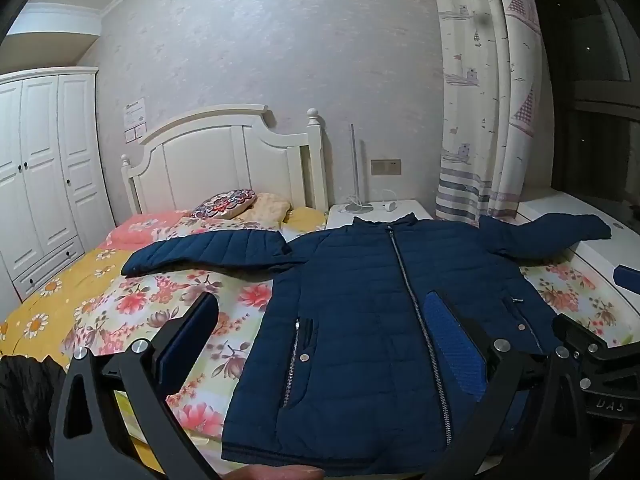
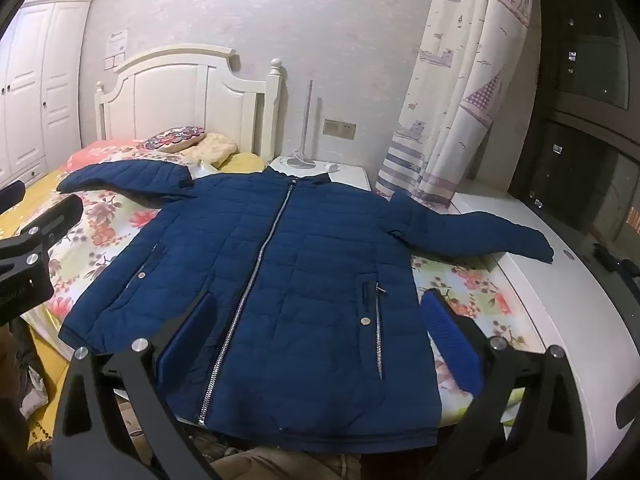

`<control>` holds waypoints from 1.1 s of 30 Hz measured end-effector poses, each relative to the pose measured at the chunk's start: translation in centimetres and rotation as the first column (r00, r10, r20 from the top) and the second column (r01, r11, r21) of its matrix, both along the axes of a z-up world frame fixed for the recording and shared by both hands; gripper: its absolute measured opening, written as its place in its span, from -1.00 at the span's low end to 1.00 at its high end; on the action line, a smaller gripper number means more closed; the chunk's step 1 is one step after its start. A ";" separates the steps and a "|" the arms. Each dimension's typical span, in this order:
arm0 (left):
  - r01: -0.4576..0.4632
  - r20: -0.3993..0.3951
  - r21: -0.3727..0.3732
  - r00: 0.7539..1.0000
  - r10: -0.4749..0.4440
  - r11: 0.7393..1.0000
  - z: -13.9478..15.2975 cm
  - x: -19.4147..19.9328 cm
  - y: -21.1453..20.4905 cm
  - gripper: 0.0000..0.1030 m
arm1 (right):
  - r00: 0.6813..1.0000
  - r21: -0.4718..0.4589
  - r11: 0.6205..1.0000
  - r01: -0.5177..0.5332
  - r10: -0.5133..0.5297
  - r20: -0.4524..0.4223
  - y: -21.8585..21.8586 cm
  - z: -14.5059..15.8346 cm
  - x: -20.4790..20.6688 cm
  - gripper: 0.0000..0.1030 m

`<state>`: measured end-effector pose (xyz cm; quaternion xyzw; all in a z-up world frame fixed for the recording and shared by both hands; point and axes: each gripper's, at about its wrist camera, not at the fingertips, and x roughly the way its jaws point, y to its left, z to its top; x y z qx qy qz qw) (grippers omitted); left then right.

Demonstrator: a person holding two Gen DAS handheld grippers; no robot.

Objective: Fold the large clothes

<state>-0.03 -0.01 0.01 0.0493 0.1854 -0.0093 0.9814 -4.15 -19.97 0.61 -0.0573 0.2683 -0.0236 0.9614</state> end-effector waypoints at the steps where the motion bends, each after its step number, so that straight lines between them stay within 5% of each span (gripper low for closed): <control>1: 0.003 0.000 -0.001 1.000 -0.003 1.000 0.0 0.0 0.0 0.91 | 1.000 0.000 1.000 0.000 0.000 0.000 0.0 0.0 0.0 0.95; 33: 0.007 -0.011 0.003 1.000 -0.007 1.000 -0.3 -0.2 0.1 0.91 | 1.000 0.004 1.000 -0.018 0.018 -0.010 0.9 -0.2 -0.2 0.95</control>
